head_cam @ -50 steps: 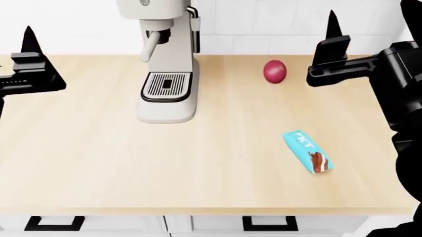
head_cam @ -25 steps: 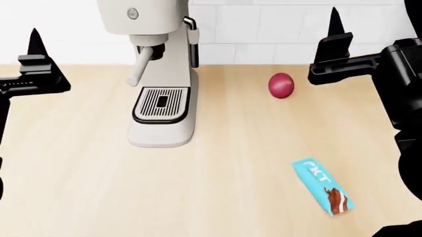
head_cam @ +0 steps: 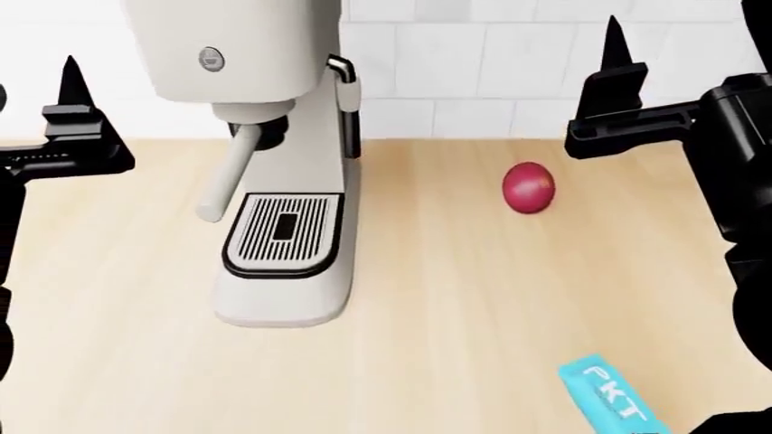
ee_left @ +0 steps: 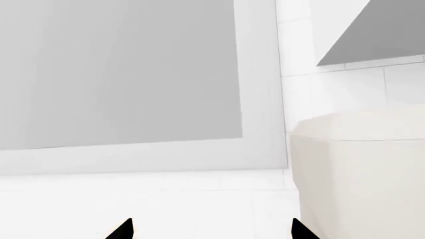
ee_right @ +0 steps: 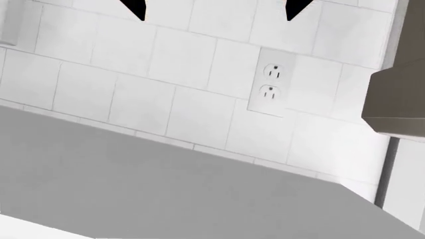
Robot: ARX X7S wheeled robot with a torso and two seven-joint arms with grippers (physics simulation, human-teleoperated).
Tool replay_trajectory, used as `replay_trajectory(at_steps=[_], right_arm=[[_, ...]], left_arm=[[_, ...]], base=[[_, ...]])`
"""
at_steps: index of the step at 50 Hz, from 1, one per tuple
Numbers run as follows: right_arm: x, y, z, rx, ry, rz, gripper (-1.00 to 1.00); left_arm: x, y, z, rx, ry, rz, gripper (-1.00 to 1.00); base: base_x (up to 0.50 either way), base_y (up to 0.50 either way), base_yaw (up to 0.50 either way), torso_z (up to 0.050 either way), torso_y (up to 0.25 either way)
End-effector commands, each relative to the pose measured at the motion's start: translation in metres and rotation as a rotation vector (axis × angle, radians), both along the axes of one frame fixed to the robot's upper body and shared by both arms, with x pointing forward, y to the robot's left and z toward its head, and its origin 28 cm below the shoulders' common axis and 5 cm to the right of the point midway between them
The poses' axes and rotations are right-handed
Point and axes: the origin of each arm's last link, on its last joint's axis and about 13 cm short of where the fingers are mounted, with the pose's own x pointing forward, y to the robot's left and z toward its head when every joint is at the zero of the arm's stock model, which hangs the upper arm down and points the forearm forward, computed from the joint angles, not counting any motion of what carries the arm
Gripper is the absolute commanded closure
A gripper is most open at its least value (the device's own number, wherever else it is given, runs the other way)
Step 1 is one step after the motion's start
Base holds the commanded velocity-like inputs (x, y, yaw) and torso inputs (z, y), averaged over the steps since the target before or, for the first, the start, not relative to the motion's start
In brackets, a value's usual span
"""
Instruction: Pick the bar and vinegar from the counter and place them in the cabinets closest to them.
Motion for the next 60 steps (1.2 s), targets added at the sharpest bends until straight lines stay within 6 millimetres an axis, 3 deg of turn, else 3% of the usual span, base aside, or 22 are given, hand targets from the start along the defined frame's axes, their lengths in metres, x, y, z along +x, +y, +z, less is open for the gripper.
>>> replay_trajectory(at_steps=[1, 6, 11, 20, 31, 35, 41, 55, 60], right_arm=[[0.003, 0.0, 0.0, -0.001, 0.0, 0.001, -1.0], [0.003, 0.001, 0.0, -0.007, 0.005, -0.013, -1.0], [0.003, 0.004, 0.001, 0.02, 0.16, -0.082, -1.0], [-0.031, 0.008, 0.017, -0.105, 0.417, 0.011, -1.0], [-0.072, 0.008, 0.052, -0.134, 0.577, 0.069, -1.0], [-0.08, 0.007, 0.051, -0.18, 0.67, 0.064, -1.0], [-0.084, 0.006, 0.049, -0.188, 0.75, 0.027, -1.0], [-0.075, 0.01, 0.027, 0.016, 1.061, 0.134, -1.0], [-0.077, 0.009, 0.03, 0.087, 1.082, 0.141, -1.0]], left_arm=[[0.002, -0.002, 0.0, 0.002, -0.009, -0.001, -1.0], [0.002, -0.001, 0.002, 0.004, -0.012, -0.001, -1.0], [0.001, 0.0, 0.002, 0.007, -0.009, -0.003, -1.0], [0.003, -0.001, -0.001, 0.01, -0.003, -0.006, -1.0], [0.006, -0.004, -0.004, 0.007, -0.008, -0.021, -1.0], [0.005, -0.002, -0.005, 0.006, -0.01, -0.024, -1.0], [0.004, -0.001, -0.004, 0.004, -0.013, -0.026, -1.0], [0.005, -0.002, -0.007, -0.012, -0.021, -0.04, -1.0], [0.008, -0.002, -0.01, -0.027, -0.022, -0.05, -1.0]], base=[[0.26, 0.0, 0.0, 0.0, 0.0], [0.19, 0.0, 0.0, 0.0, 0.0], [0.0, 0.0, 0.0, 0.0, 0.0], [0.0, 0.0, 0.0, 0.0, 0.0], [0.0, 0.0, 0.0, 0.0, 0.0], [0.0, 0.0, 0.0, 0.0, 0.0], [0.0, 0.0, 0.0, 0.0, 0.0], [0.0, 0.0, 0.0, 0.0, 0.0], [0.0, 0.0, 0.0, 0.0, 0.0]])
